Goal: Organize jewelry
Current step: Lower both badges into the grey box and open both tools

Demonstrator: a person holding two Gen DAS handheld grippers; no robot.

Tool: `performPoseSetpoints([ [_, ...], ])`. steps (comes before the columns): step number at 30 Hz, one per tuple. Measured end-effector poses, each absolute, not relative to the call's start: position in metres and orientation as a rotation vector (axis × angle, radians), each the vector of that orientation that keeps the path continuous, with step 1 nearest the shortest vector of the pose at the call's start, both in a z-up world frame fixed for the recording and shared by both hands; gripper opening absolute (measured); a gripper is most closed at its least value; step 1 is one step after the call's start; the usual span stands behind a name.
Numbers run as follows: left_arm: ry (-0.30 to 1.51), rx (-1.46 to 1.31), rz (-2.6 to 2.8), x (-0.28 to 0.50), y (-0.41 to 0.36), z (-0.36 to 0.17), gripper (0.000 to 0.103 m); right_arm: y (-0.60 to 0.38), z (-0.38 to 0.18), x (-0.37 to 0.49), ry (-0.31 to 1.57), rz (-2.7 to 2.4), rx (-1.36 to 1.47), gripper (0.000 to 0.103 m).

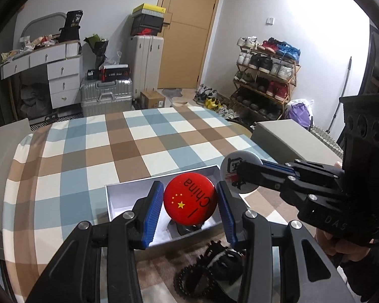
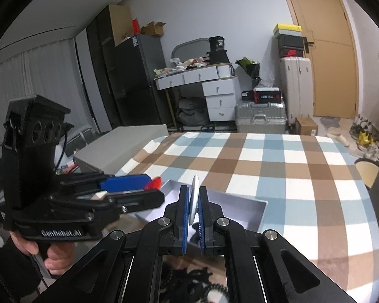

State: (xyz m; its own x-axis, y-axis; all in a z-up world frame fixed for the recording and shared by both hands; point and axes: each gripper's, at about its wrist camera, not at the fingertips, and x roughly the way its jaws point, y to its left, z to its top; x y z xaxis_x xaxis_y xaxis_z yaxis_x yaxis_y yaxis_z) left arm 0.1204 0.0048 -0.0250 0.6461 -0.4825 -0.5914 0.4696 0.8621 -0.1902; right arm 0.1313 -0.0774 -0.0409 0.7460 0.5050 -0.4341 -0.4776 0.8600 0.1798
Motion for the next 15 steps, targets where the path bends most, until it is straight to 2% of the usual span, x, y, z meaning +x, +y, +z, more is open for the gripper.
performPoseSetpoints([
  [15, 0.782, -0.062, -0.532, 0.147, -0.001, -0.054, 0.037, -0.075, -0.081, 0.173, 0.633, 0.54, 0.057, 0.006],
])
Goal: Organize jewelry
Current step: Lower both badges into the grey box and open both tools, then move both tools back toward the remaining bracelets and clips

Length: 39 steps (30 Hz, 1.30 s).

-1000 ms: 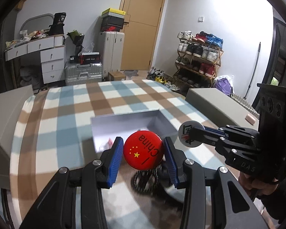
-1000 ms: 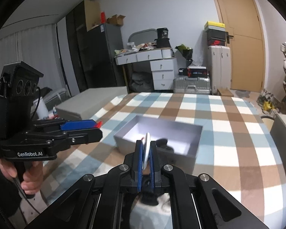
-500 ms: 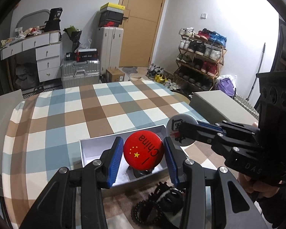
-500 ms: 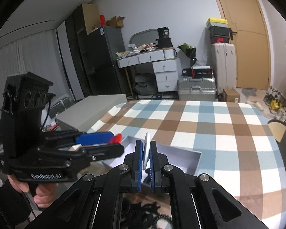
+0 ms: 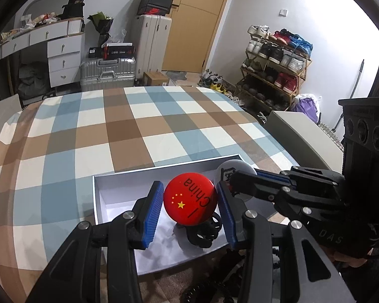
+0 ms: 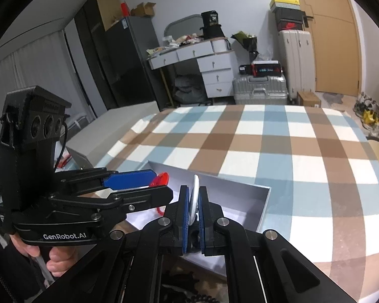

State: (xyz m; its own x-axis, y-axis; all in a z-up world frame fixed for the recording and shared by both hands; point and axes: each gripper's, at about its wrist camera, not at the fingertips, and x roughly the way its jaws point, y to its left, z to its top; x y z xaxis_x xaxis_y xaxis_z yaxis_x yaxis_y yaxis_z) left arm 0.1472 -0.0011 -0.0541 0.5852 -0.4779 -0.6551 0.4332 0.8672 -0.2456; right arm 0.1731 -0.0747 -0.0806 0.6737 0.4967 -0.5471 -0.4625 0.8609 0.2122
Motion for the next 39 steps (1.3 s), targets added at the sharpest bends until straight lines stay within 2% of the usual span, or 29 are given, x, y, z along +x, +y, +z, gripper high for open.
performPoseSetpoints([
  [12, 0.796, -0.087, -0.538, 0.151, 0.0, -0.059, 0.039, -0.075, -0.089, 0.177, 0.636, 0.524, 0.076, 0.009],
  [13, 0.803, -0.087, -0.533, 0.153, 0.0, -0.06, 0.041, -0.075, -0.089, 0.176, 0.634, 0.519, 0.072, 0.009],
  [15, 0.809, -0.094, -0.51, 0.154, 0.002, -0.06, 0.06, -0.077, -0.088, 0.173, 0.627, 0.51, 0.076, 0.01],
  [16, 0.808, -0.104, -0.507, 0.155, 0.004, -0.061, 0.064, -0.079, -0.087, 0.172, 0.622, 0.506, 0.083, 0.012],
  [20, 0.801, -0.109, -0.528, 0.148, 0.005, -0.057, 0.064, -0.092, -0.078, 0.161, 0.583, 0.486, 0.117, 0.027],
  [25, 0.775, -0.058, -0.507, 0.137, -0.001, -0.049, 0.064, -0.099, -0.066, 0.142, 0.543, 0.478, 0.113, 0.036],
  [29, 0.757, -0.047, -0.473, 0.126, 0.001, -0.042, 0.065, -0.103, -0.057, 0.125, 0.512, 0.447, 0.107, 0.056],
  [32, 0.728, -0.026, -0.417, 0.117, 0.0, -0.037, 0.065, -0.106, -0.05, 0.111, 0.48, 0.4, 0.09, 0.065],
  [34, 0.722, -0.022, -0.406, 0.111, -0.001, -0.036, 0.067, -0.108, -0.047, 0.102, 0.465, 0.4, 0.091, 0.067],
  [36, 0.716, -0.026, -0.386, 0.106, -0.001, -0.035, 0.078, -0.11, -0.045, 0.092, 0.459, 0.398, 0.095, 0.073],
  [39, 0.689, -0.029, -0.362, 0.093, 0.0, -0.03, 0.08, -0.112, -0.042, 0.077, 0.44, 0.396, 0.099, 0.08],
])
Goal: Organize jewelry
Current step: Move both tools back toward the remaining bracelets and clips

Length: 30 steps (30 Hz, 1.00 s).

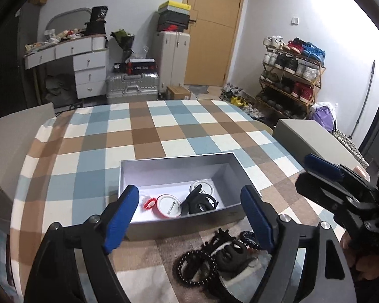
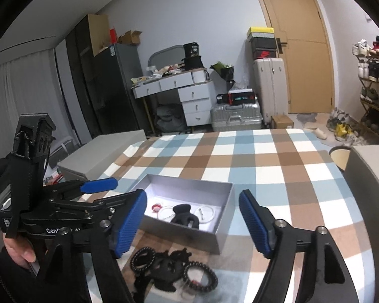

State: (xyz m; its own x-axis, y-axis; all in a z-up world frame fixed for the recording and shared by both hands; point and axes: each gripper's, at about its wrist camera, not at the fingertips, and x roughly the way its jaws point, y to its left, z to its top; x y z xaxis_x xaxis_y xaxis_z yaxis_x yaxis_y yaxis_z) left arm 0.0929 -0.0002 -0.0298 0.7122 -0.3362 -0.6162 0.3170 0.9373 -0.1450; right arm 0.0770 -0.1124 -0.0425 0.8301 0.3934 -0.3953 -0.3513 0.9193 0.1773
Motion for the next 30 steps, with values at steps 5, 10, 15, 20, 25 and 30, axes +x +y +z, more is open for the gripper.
performPoseSetpoints([
  [5, 0.675, -0.035, -0.323, 0.076, 0.0, -0.028, 0.082, -0.116, -0.041, 0.056, 0.421, 0.388, 0.1, 0.1],
  [10, 0.683, -0.045, -0.304, 0.058, -0.003, -0.034, 0.086, -0.126, -0.048, 0.037, 0.422, 0.359, 0.097, 0.103],
  [15, 0.7, -0.041, -0.338, 0.043, -0.006, -0.043, 0.098, -0.135, -0.063, 0.026, 0.466, 0.317, 0.098, 0.103],
  [20, 0.762, -0.044, -0.363, 0.03, -0.011, -0.06, 0.1, -0.138, -0.081, 0.013, 0.498, 0.299, 0.103, 0.103],
  [25, 0.808, -0.061, -0.36, 0.017, -0.009, -0.078, 0.1, -0.134, -0.101, 0.007, 0.539, 0.294, 0.074, 0.103],
  [30, 0.836, -0.056, -0.339, 0.006, 0.001, -0.089, 0.1, -0.14, -0.113, 0.02, 0.589, 0.327, 0.138, 0.103],
])
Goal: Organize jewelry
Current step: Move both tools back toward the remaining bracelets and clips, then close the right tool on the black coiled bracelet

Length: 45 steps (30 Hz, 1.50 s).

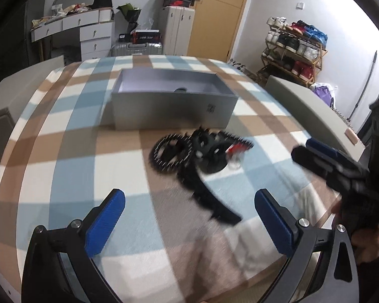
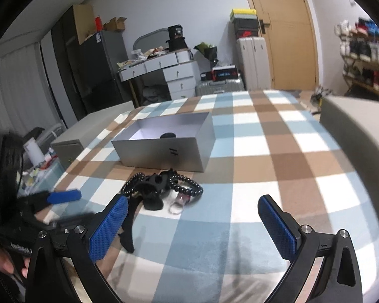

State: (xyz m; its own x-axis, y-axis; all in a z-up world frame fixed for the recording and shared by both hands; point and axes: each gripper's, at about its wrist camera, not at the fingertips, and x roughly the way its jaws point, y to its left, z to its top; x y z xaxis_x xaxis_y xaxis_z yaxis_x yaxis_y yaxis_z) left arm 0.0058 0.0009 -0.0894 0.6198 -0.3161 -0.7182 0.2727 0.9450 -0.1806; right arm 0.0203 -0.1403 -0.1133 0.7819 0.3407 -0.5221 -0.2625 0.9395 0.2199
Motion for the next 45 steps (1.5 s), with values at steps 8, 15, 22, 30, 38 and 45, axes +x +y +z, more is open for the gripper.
performPoseSetpoints([
  [8, 0.875, -0.115, -0.316, 0.003, 0.017, -0.104, 0.1, -0.129, -0.129, 0.067, 0.706, 0.395, 0.188, 0.086],
  [15, 0.895, -0.119, -0.335, 0.003, 0.017, -0.107, 0.1, -0.111, -0.134, 0.081, 0.756, 0.42, 0.127, 0.069],
  [22, 0.889, -0.136, -0.369, 0.001, 0.017, -0.104, 0.1, -0.107, -0.137, 0.084, 0.775, 0.422, 0.094, 0.045],
  [30, 0.906, -0.141, -0.358, 0.004, 0.02, -0.106, 0.1, -0.109, -0.137, 0.084, 0.772, 0.432, 0.099, 0.033],
  [38, 0.897, -0.133, -0.333, 0.006, 0.027, -0.101, 0.1, -0.114, -0.135, 0.08, 0.747, 0.449, 0.125, 0.009],
  [45, 0.884, -0.116, -0.3, 0.017, 0.029, -0.093, 0.1, -0.134, -0.126, 0.072, 0.686, 0.435, 0.201, 0.009],
])
